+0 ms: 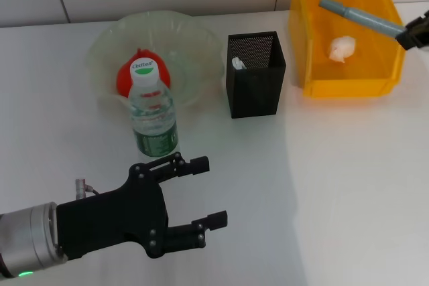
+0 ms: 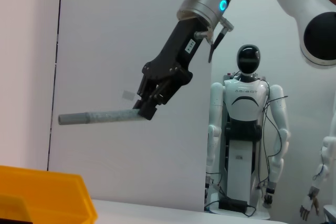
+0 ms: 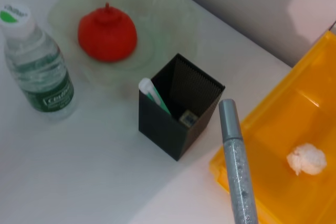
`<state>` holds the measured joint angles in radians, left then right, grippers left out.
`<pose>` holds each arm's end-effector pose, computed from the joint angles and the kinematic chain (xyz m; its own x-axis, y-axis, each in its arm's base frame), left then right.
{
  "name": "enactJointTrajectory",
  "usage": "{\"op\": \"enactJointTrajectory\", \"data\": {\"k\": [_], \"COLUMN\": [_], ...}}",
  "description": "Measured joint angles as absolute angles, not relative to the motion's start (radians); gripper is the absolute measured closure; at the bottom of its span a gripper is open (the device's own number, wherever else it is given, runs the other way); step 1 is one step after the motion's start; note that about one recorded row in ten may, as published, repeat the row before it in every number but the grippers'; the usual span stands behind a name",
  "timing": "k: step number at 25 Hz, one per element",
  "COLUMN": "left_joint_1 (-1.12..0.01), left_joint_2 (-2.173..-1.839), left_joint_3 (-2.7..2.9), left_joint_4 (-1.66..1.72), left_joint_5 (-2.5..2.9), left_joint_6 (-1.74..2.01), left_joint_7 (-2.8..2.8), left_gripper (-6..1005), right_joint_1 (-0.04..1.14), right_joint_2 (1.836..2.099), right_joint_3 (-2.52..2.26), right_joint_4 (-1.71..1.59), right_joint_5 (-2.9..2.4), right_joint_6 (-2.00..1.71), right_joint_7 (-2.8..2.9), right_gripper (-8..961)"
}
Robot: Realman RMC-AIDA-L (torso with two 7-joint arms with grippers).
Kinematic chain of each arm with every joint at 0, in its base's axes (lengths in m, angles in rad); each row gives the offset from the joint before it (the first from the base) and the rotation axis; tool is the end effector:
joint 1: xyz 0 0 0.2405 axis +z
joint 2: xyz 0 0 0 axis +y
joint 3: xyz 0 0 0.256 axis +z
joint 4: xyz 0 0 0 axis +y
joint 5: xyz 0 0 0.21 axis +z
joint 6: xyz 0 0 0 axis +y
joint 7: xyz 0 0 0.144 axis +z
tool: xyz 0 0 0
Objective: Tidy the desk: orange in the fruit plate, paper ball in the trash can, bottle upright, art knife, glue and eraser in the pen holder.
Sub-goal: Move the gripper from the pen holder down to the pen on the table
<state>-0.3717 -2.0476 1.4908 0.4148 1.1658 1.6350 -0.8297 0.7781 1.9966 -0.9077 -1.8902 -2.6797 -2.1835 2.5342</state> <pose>-0.2415 0.2475 -0.0584 0.6898 0.0595 0.7216 0.1568 -0.9852 -0.0686 0.1130 0.3270 0.1585 0.7690 -0.6298 0.1095 -0.4601 -0.6643 -0.5891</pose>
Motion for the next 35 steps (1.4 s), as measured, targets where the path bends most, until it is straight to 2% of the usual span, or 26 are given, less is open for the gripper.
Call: {"op": "enactJointTrajectory", "data": {"k": [4, 9, 11, 12, 16, 17, 20, 25, 35], "left_joint_1": [-0.377, -0.378, -0.376, -0.376, -0.373, -0.372, -0.372, -0.378, -0.373], "left_joint_2": [-2.048, -2.048, -2.048, -2.048, -2.048, -2.048, -2.048, -2.048, -2.048], "left_joint_3": [1.492, 1.491, 1.489, 1.489, 1.487, 1.486, 1.484, 1.482, 1.482], "left_joint_4": [0.415, 0.416, 0.416, 0.416, 0.416, 0.416, 0.416, 0.416, 0.416], "left_joint_5": [1.166, 1.166, 1.166, 1.166, 1.166, 1.166, 1.166, 1.166, 1.166], "left_joint_6": [1.635, 1.635, 1.635, 1.635, 1.635, 1.636, 1.637, 1.639, 1.640], "left_joint_7": [-0.829, -0.827, -0.827, -0.827, -0.827, -0.827, -0.827, -0.831, -0.836], "left_gripper": [214, 214, 214, 214, 214, 214, 214, 214, 214], "right_joint_1": [0.859, 0.978, 1.042, 1.042, 1.129, 1.129, 1.170, 1.227, 1.274], "right_joint_2": [1.973, 1.900, 1.852, 1.852, 1.790, 1.790, 1.769, 1.760, 1.772], "right_joint_3": [-0.885, -0.874, -0.868, -0.868, -0.860, -0.860, -0.867, -0.886, -0.896], "right_joint_4": [-1.770, -1.595, -1.492, -1.492, -1.334, -1.334, -1.245, -1.117, -1.041], "right_joint_5": [-2.682, -2.683, -2.683, -2.683, -2.683, -2.683, -2.685, -2.731, -2.825], "right_joint_6": [-2.183, -2.182, -2.182, -2.182, -2.183, -2.183, -2.183, -2.183, -2.163], "right_joint_7": [2.536, 2.540, 2.538, 2.538, 2.515, 2.515, 2.500, 2.463, 2.436], "right_gripper": [814, 814, 814, 814, 813, 813, 813, 813, 813]}}
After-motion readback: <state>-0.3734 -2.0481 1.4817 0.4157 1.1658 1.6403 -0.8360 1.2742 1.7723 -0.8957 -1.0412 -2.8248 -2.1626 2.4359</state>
